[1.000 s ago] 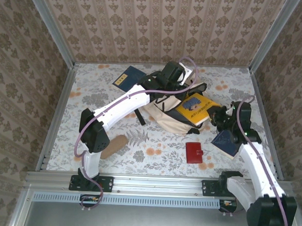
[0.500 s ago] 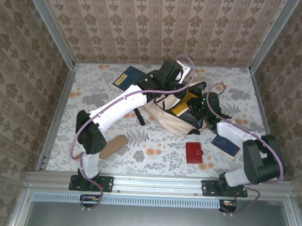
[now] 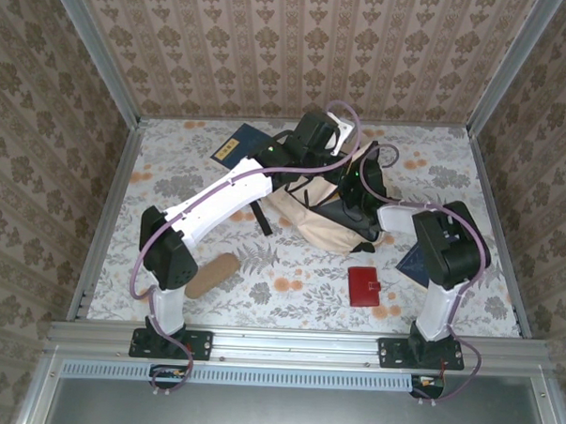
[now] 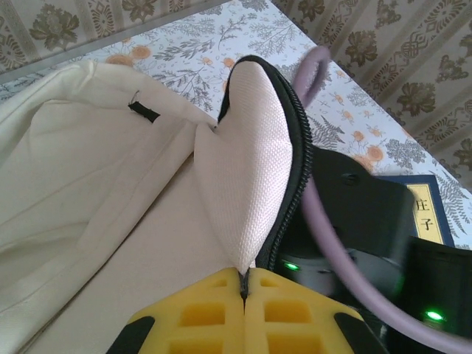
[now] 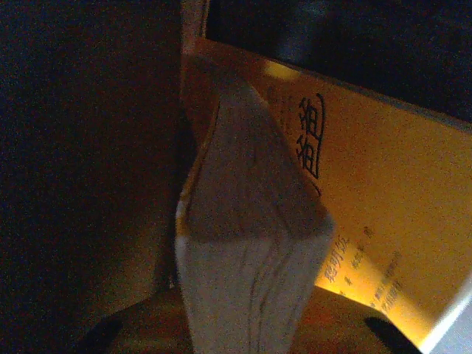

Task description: Pack the student bag

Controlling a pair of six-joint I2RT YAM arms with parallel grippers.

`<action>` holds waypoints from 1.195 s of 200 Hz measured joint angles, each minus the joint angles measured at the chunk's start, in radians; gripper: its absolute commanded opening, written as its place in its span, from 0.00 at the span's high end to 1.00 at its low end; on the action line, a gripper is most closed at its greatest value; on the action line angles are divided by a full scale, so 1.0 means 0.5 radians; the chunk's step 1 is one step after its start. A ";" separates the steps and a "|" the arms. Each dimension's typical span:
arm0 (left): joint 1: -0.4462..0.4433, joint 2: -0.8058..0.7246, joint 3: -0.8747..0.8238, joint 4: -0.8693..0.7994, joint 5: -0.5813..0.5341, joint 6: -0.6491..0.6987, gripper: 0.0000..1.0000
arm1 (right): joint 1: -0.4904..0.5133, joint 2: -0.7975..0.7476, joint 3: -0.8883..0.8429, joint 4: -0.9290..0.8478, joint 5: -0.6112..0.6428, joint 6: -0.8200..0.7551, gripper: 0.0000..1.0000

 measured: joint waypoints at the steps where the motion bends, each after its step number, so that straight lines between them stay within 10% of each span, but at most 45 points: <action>1: 0.000 0.000 -0.001 0.000 0.000 -0.001 1.00 | 0.001 0.004 0.002 0.002 0.000 0.006 0.66; 36: 0.046 -0.027 -0.040 0.015 0.048 -0.056 1.00 | 0.000 0.032 -0.001 -0.015 -0.049 0.063 0.33; 106: 0.184 -0.063 -0.131 0.081 0.140 -0.166 1.00 | -0.146 -0.863 -0.476 -0.520 -0.130 0.045 0.22; 148: 0.240 -0.076 -0.211 0.061 0.170 -0.251 0.27 | -0.170 -1.593 -0.590 -1.263 0.047 -0.154 0.13; 190: 0.525 -0.101 -0.363 -0.050 0.143 -0.375 0.23 | -0.219 -2.186 -0.475 -2.027 0.376 -0.388 0.12; 239: 0.993 0.070 -0.443 0.010 0.110 -0.460 0.27 | -0.218 -2.108 -0.309 -2.209 0.341 -0.619 0.10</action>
